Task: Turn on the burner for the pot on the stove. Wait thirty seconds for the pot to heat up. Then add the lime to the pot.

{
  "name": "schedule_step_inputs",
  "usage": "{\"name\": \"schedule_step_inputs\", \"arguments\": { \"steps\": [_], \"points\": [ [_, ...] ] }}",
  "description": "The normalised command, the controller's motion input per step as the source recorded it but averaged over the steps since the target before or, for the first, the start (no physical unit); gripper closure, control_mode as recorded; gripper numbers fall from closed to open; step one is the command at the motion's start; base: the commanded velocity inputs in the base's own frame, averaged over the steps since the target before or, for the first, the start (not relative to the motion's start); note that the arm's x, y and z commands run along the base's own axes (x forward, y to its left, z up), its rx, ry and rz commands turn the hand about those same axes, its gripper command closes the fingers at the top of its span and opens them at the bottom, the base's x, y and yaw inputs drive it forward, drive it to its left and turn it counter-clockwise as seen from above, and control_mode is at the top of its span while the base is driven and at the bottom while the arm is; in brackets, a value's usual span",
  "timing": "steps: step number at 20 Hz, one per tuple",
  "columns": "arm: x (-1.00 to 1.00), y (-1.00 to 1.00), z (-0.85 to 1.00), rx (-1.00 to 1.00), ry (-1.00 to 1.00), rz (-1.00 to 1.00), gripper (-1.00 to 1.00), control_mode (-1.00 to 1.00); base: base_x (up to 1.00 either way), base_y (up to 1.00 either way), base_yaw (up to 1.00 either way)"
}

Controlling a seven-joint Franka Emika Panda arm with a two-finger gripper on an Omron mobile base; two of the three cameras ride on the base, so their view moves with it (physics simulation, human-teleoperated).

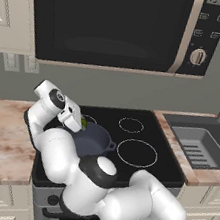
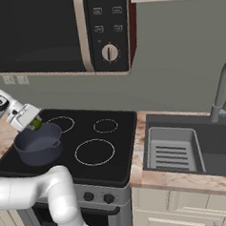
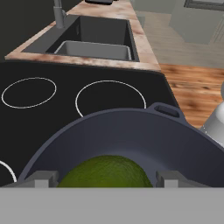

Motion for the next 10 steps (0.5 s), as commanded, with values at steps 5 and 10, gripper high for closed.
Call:
{"name": "schedule_step_inputs", "arguments": {
  "steps": [5, 10],
  "points": [
    [0.0, 0.0, 0.0, 0.0, 0.0, 0.0, 1.0, -1.0, 0.0, 0.0, 0.0],
    [0.0, 0.0, 0.0, 0.0, 0.0, 0.0, 1.0, -1.0, 0.0, 0.0, 0.0]
  ]
}}
